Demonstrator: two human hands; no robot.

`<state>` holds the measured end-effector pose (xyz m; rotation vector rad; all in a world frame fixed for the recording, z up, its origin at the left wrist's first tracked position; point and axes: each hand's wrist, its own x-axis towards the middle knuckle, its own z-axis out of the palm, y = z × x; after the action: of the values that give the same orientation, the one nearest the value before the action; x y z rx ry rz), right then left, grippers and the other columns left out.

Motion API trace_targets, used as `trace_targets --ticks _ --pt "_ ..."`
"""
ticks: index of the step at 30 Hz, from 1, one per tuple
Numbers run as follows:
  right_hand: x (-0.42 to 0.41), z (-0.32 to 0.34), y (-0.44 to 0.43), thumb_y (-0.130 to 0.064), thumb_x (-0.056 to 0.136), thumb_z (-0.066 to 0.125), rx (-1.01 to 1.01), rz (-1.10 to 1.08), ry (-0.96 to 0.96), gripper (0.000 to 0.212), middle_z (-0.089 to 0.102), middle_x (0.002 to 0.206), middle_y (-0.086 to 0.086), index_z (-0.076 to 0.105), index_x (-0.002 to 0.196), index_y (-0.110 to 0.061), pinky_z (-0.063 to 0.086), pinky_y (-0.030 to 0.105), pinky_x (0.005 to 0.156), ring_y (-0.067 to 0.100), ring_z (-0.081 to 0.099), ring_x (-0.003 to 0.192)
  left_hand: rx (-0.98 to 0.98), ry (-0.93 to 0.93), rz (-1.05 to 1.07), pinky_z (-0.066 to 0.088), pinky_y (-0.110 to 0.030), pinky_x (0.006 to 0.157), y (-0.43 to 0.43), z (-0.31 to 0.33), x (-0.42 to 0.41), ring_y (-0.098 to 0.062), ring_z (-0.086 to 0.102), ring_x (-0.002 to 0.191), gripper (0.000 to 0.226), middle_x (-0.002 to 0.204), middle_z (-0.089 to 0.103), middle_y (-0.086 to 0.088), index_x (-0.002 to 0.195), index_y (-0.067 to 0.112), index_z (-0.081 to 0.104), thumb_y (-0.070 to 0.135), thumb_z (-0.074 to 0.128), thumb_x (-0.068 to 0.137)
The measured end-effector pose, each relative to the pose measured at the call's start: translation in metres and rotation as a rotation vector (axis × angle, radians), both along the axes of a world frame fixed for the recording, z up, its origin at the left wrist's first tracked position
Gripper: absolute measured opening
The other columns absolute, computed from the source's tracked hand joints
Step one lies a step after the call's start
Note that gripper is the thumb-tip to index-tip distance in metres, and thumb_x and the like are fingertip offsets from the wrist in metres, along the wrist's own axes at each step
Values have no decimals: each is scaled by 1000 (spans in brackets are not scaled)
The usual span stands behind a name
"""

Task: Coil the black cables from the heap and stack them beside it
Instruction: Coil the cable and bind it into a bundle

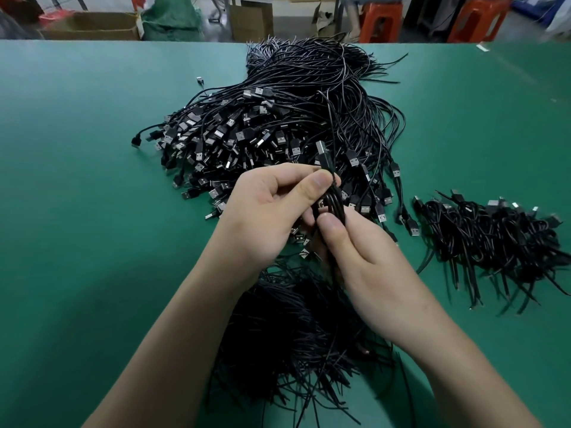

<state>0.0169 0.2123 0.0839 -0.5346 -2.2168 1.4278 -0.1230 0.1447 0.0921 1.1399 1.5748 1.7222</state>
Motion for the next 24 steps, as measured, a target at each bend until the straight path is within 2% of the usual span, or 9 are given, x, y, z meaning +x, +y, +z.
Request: trace_targets --ticks 3,6,10,13,14,17,20,22,24 --pt "-2 2 -3 -30 109 38 -53 -78 31 29 62 75 0 56 85 -27 52 25 59 8 63 63 4 -78 -46 51 -37 46 1 -1 5 -27 55 49 21 59 54 -5 90 18 77 23 61 103" --pt "-3 3 -6 -32 110 36 -174 -64 35 31 56 64 5 51 84 -21 51 44 48 19 60 50 32 -83 -26 50 -31 42 3 -1 9 -22 57 44 20 57 59 -1 91 18 78 20 62 103" --pt "-4 -3 -3 -42 108 34 -21 -166 29 35 49 64 -11 47 80 -25 31 25 52 6 40 53 44 31 114 53 -22 57 7 -3 17 -6 62 59 21 69 69 2 96 12 76 25 61 104" --pt "-1 -6 2 -39 109 34 178 -296 -2 30 61 77 -15 50 85 -28 39 20 54 7 54 62 -57 110 85 59 -43 69 9 -7 32 -30 68 77 43 86 72 -13 97 14 73 49 49 107" --pt "0 -6 3 -37 109 34 212 -321 -49 29 63 78 -14 53 89 -27 45 23 57 7 58 64 -75 111 39 58 -43 68 9 -6 39 -32 67 77 44 83 71 -11 93 18 71 54 48 105" --pt "2 -6 3 -34 106 34 306 -377 -250 25 64 71 -12 55 94 -36 48 35 55 4 60 62 -80 54 43 53 -21 63 10 -5 55 -9 68 70 25 76 72 7 92 31 69 50 57 102" --pt "1 -1 0 -44 109 22 236 -412 -316 30 65 69 -14 48 94 -48 37 28 51 3 60 61 -43 90 81 48 -37 55 9 -8 52 -19 57 60 38 64 60 1 85 9 65 38 55 108" --pt "3 2 -1 -47 108 20 329 -360 -281 25 61 65 -9 42 99 -40 42 34 51 8 57 58 -5 77 84 56 -52 71 9 -7 48 -34 67 76 37 74 68 -14 96 0 68 32 53 109" --pt "4 5 -2 -49 107 23 340 -283 -215 22 62 71 -10 39 104 -35 47 38 54 9 59 61 29 50 98 60 -46 85 10 -5 44 -20 73 84 28 78 75 0 105 6 75 23 52 109"
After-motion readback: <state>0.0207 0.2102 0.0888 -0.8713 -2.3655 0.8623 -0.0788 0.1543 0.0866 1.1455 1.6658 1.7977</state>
